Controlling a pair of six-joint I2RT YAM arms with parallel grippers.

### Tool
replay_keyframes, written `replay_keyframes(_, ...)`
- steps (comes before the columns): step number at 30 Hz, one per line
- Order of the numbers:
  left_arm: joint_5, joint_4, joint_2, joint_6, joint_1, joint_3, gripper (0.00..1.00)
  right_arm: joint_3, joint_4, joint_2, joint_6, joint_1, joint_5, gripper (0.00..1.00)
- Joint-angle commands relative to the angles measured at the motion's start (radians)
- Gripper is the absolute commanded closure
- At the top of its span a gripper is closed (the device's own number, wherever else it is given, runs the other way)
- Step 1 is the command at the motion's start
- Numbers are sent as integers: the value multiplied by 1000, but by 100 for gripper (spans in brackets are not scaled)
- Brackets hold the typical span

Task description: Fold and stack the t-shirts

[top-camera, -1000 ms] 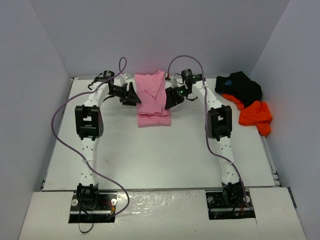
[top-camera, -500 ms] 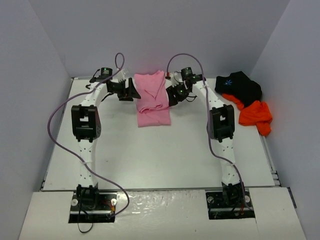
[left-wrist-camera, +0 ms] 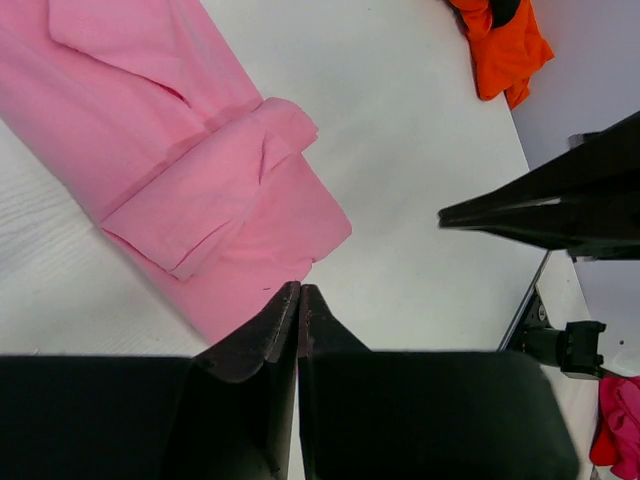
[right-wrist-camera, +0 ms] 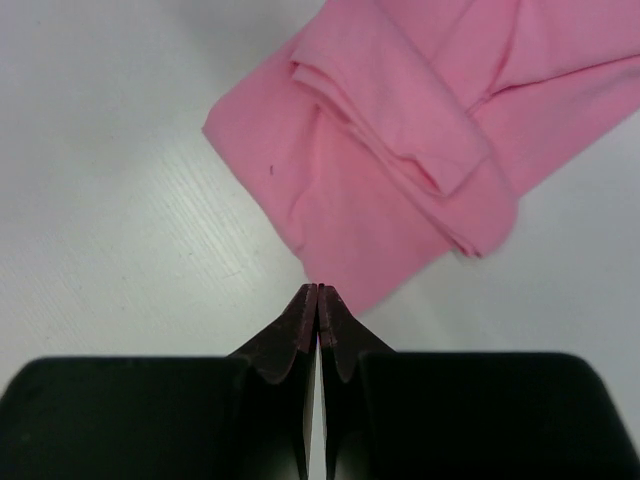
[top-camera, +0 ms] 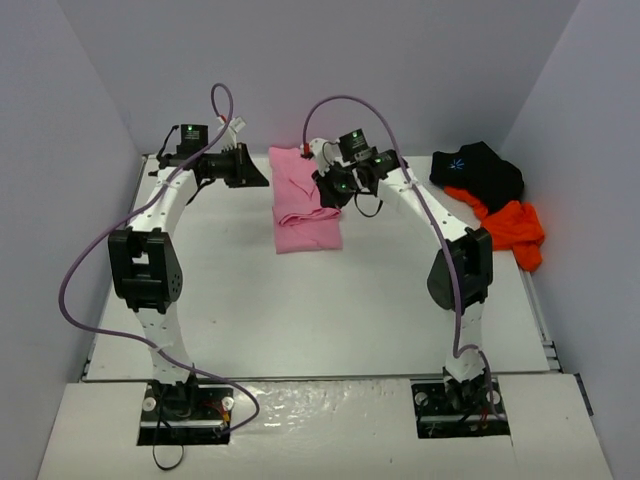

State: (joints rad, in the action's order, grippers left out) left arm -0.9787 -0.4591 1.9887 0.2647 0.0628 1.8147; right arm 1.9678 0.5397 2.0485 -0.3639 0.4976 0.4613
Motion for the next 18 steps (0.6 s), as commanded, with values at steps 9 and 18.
replay_keyframes(9, -33, 115, -61, 24, 6, -52, 100, 84, 0, 264, 44, 36, 56, 100)
replay_keyframes(18, -40, 102, -49, -7, 6, -55, 100, 187, 0, 365, 26, 61, 8, 100)
